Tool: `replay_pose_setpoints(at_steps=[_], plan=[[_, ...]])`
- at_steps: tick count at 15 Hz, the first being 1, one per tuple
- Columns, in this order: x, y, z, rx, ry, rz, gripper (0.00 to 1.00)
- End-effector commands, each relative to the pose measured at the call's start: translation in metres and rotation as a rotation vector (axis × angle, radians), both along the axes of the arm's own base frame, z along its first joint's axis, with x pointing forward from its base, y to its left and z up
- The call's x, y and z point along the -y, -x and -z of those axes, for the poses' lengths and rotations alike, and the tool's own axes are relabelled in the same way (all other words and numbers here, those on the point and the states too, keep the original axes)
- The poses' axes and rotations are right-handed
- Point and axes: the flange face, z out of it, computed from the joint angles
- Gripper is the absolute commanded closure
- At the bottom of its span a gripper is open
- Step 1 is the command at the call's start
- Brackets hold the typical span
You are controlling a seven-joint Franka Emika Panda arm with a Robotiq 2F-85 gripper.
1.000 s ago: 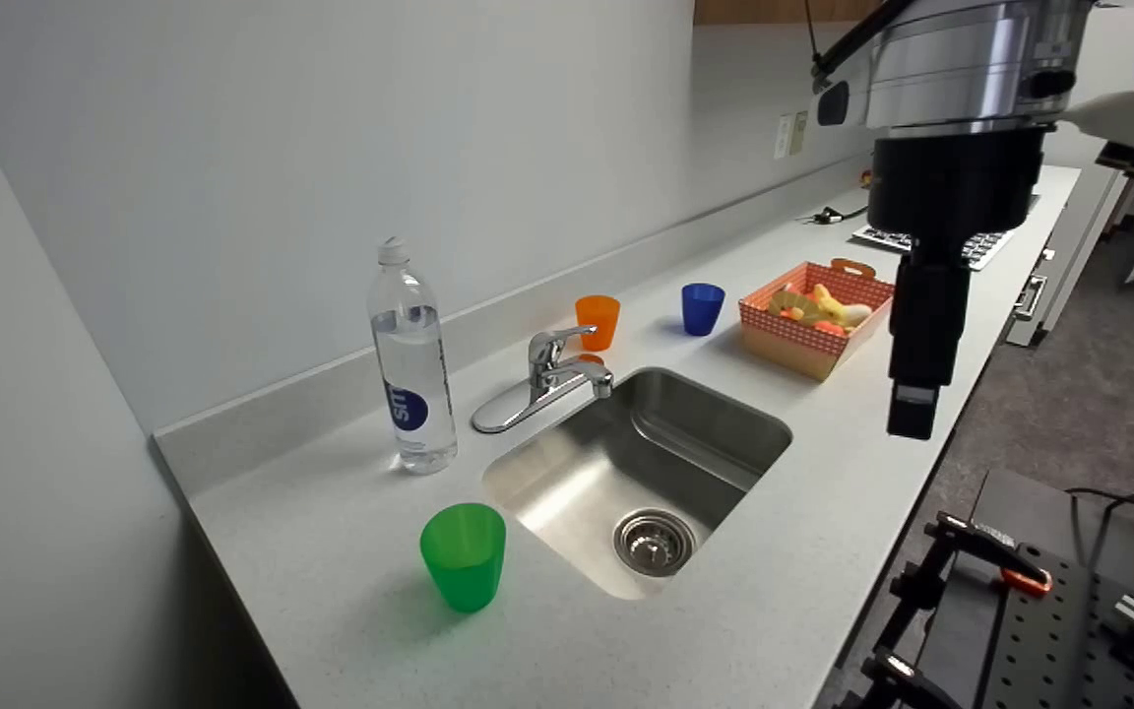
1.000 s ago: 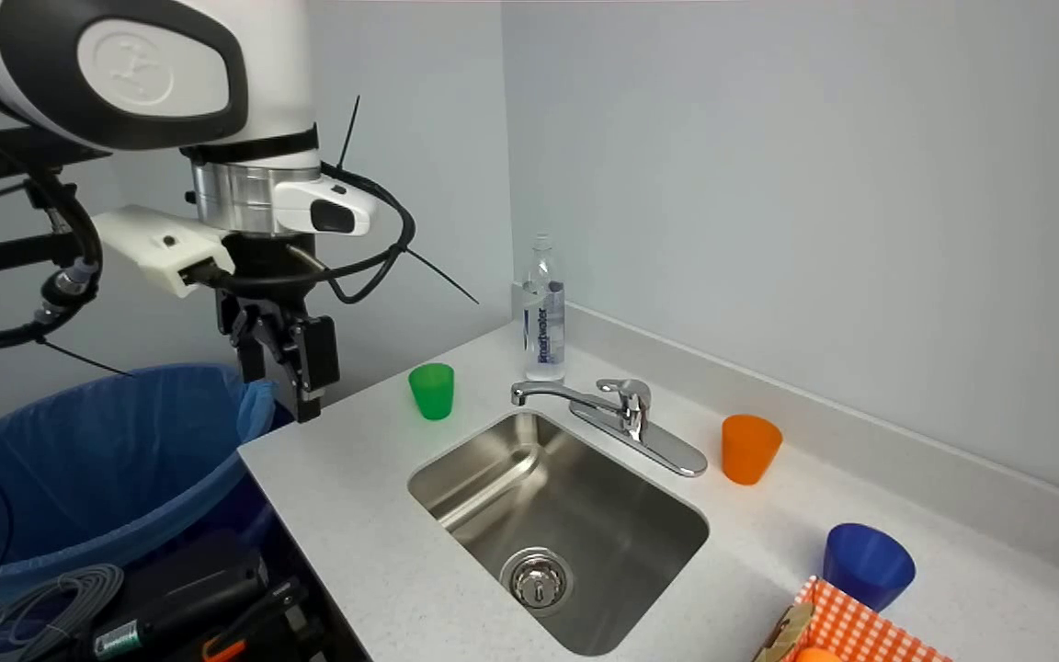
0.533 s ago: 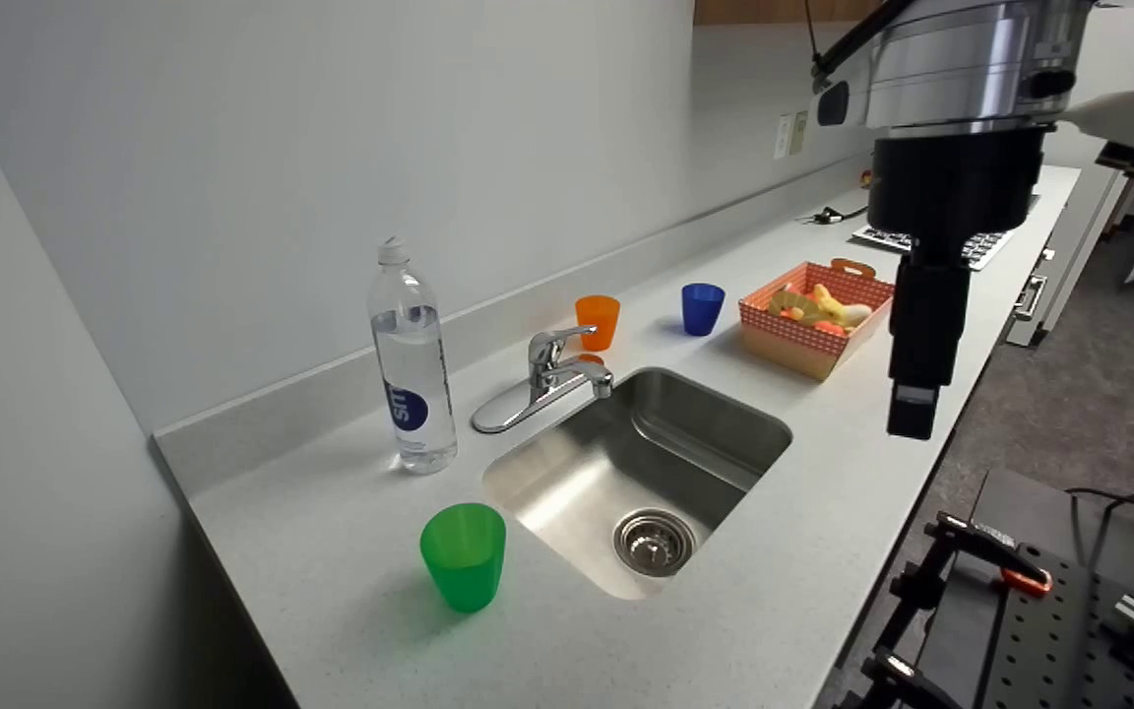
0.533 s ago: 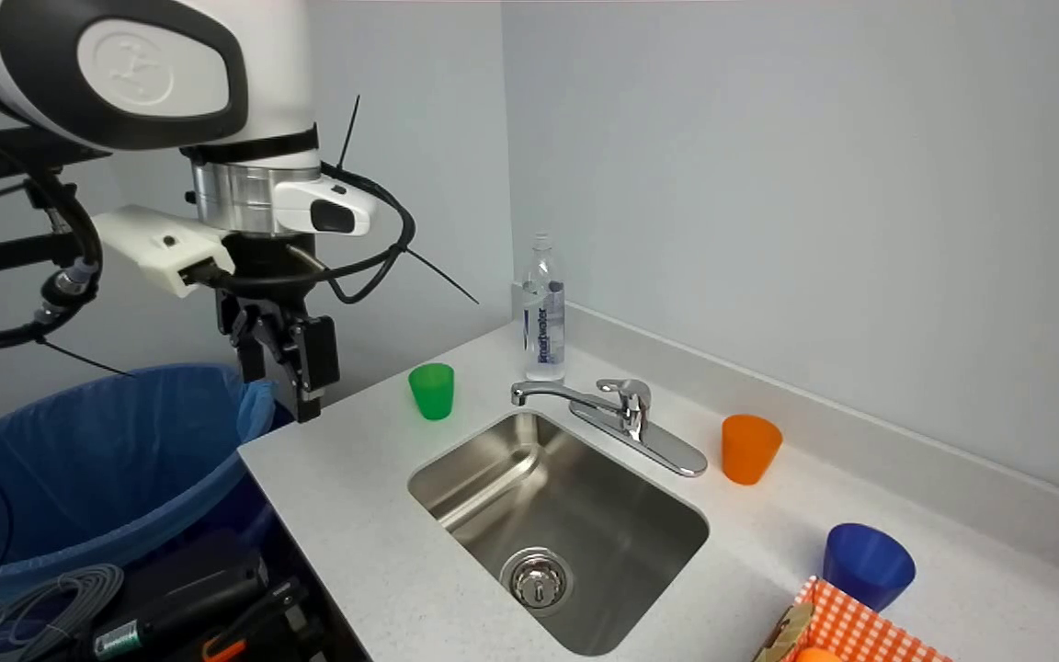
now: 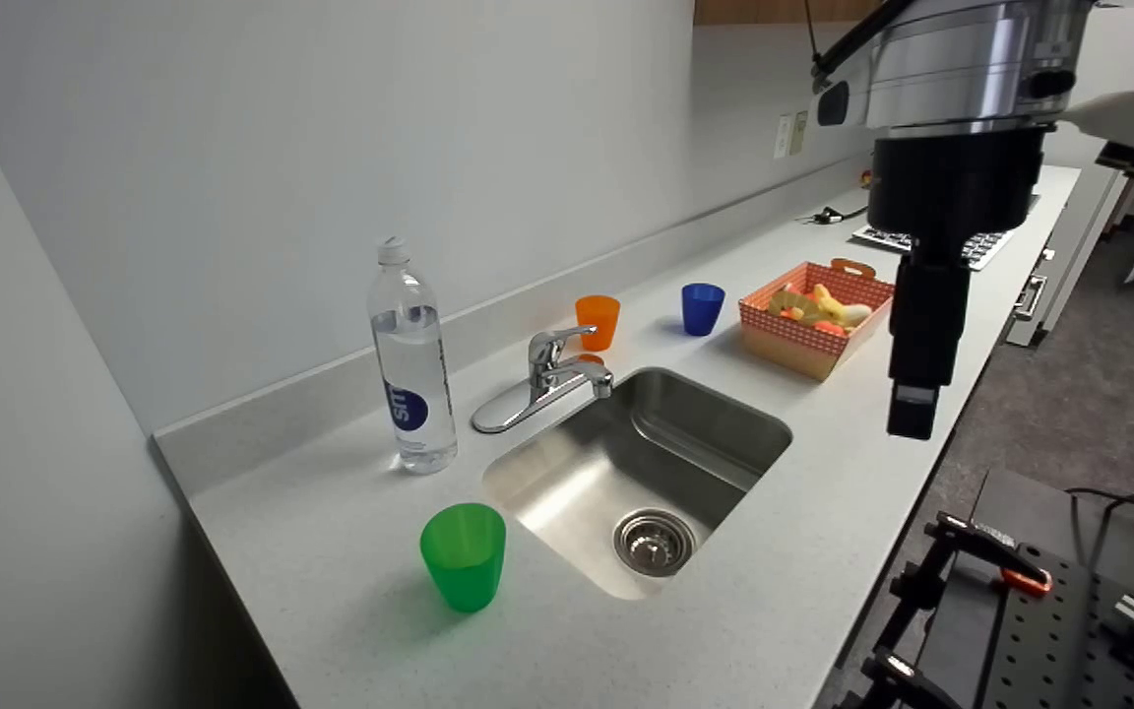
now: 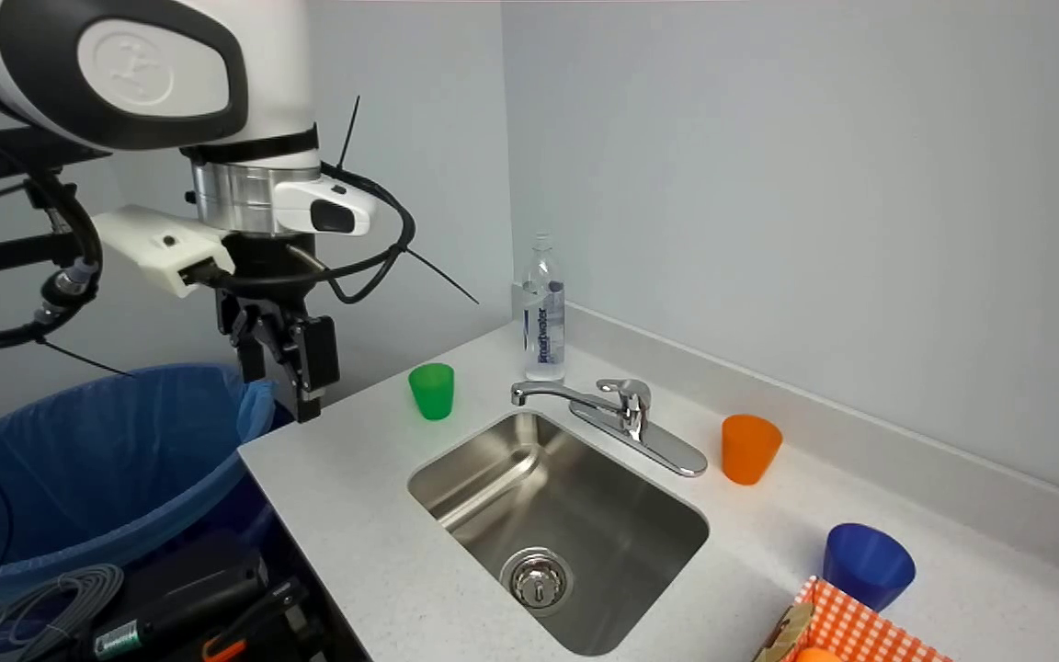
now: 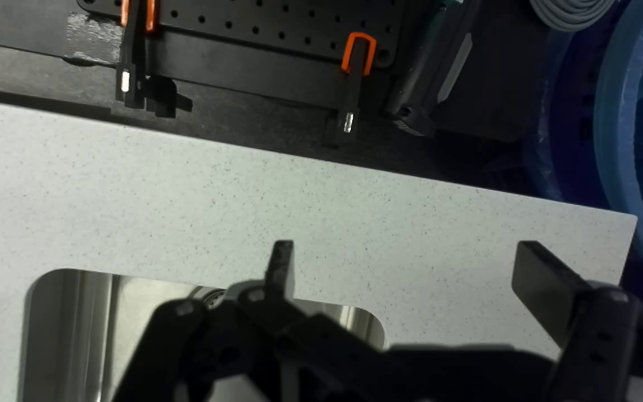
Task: Push the faucet to the right
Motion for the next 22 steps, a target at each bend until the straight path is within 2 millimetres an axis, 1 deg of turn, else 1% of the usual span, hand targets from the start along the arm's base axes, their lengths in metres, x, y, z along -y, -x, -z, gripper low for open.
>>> replay_pose_setpoints(at_steps=[1,6,12,14,17,22], plan=[[0.000,0.000,0.000,0.000,0.000,0.000,0.00],[0.000,0.000,0.000,0.000,0.000,0.000,0.00],[-0.010,-0.010,0.006,-0.002,0.001,0.010,0.00],[-0.015,-0.019,0.009,0.009,0.001,0.009,0.00],[-0.024,-0.037,0.018,0.030,0.000,0.017,0.00],[-0.049,-0.082,0.034,0.072,-0.012,0.043,0.00]])
